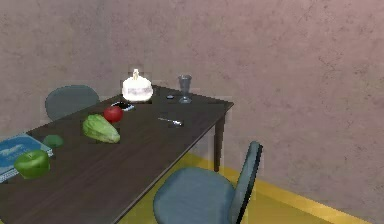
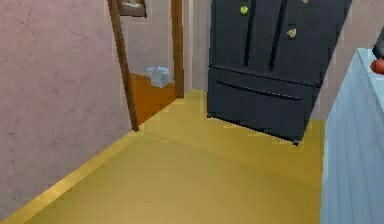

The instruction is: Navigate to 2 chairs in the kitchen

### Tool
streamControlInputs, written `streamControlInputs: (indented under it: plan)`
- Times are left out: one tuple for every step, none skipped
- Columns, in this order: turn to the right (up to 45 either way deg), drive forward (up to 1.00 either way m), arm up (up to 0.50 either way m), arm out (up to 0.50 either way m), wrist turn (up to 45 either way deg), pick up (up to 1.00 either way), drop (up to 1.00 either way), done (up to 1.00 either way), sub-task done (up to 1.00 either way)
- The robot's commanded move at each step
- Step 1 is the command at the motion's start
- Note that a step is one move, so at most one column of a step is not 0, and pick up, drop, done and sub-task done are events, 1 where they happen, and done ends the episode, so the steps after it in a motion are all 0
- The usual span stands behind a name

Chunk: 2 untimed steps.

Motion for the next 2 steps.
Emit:
streamControlInputs:
  plan:
    - [-45.0, 0.00, 0.00, 0.00, 0.0, 0.00, 0.00, 0.00, 0.00]
    - [-39.0, 0.00, 0.00, 0.00, 0.0, 0.00, 0.00, 0.00, 0.00]
